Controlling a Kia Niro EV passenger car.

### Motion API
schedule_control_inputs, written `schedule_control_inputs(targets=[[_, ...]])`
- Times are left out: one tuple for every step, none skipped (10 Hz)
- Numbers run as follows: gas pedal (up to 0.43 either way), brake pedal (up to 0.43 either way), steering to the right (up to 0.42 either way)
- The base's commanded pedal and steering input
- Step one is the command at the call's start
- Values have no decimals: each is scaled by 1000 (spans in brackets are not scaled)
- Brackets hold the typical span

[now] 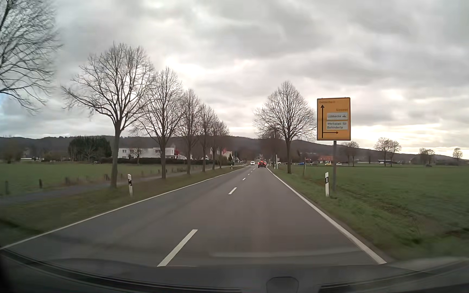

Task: Follow the waypoints while adhering to traffic rules and regulations

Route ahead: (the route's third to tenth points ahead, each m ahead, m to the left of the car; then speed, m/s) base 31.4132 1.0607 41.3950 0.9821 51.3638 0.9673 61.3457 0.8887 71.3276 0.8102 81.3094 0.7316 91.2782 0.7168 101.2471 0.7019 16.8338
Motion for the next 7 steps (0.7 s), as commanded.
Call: schedule_control_inputs(targets=[[209,0,5],[209,0,6],[220,0,8],[228,0,8],[228,0,8],[228,0,8],[228,0,8]])
